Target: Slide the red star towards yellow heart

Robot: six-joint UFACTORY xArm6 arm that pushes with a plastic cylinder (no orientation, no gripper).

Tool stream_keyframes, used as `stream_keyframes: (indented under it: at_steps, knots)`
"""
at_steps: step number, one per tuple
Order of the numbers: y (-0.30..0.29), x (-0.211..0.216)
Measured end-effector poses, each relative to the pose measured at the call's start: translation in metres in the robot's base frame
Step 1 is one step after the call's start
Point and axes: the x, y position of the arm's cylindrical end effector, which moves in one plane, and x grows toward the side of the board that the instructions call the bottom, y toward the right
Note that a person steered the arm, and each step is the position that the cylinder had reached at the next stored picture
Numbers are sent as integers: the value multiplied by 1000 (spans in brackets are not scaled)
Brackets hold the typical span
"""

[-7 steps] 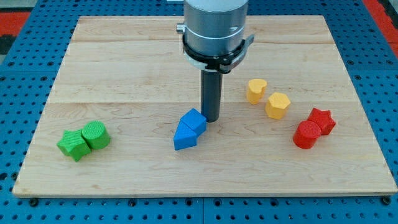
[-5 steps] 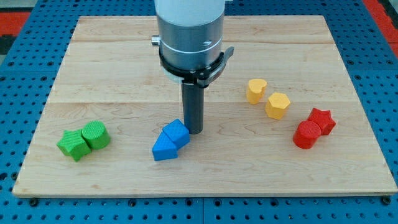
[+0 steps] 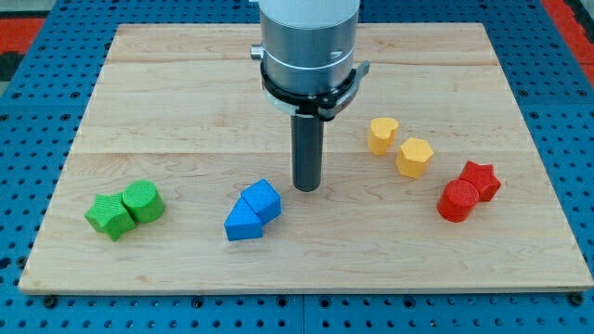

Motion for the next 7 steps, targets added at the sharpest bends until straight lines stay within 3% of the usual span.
stream_keyframes:
  at_steps: [1, 2, 3, 4, 7]
  knots:
    - [15, 0]
    - [78, 15]
    - [131, 38]
    - [139, 79]
    - [221, 41]
